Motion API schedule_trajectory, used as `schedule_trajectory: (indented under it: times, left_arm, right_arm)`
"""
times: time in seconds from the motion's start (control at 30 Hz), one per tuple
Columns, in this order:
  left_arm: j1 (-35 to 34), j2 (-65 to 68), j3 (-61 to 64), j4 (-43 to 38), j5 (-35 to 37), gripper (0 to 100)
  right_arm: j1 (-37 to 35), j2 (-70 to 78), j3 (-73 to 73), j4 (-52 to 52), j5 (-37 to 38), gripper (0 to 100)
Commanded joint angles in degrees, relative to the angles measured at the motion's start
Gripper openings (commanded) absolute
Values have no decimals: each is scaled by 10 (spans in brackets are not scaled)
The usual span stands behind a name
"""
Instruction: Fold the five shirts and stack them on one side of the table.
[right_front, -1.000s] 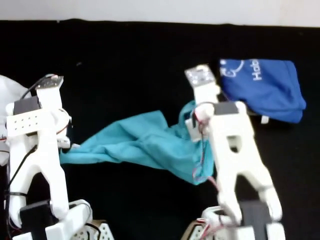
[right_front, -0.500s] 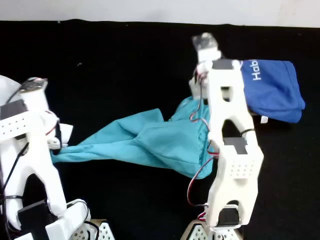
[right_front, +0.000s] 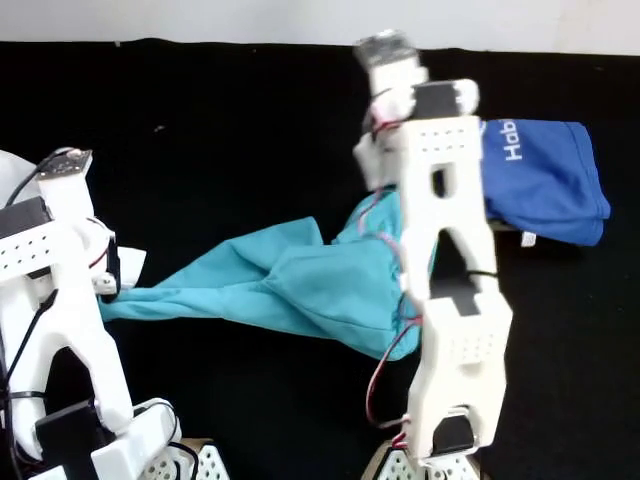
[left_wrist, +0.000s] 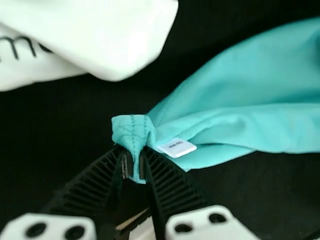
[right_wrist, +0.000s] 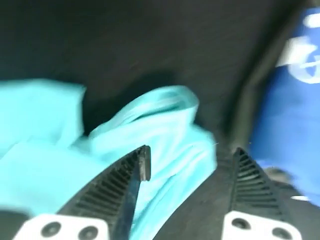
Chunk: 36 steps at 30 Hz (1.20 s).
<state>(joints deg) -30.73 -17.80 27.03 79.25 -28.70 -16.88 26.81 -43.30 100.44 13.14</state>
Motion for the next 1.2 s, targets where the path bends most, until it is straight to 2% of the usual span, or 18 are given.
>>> schedule_trajectory:
  times: [0.0,0.17,0.47,0.7,0.97,1.1,1.17]
  left_arm:
    - [4,-15,-17,-13,-4,8]
    - [5,-15,-17,-12,-4,8]
    - [5,-15,-17,-12,-4,8]
    - [5,-15,-17,-12,-4,8]
    - [5,-15,-17,-11,-4,8]
    - [5,-15,-17,-11,-4,8]
    - [5,-15,-17,-11,-4,8]
  right_arm:
    - [-58,-104,167,7,3,248]
    - [-64,-167,309,-26,4,248]
    - [-61,-169,423,-131,6,247]
    - [-61,-174,429,-144,4,121]
    - [-61,-175,407,-116,2,101]
    - [-61,-200,407,-97,2,26]
    - [-61,-241,411,-93,2,29]
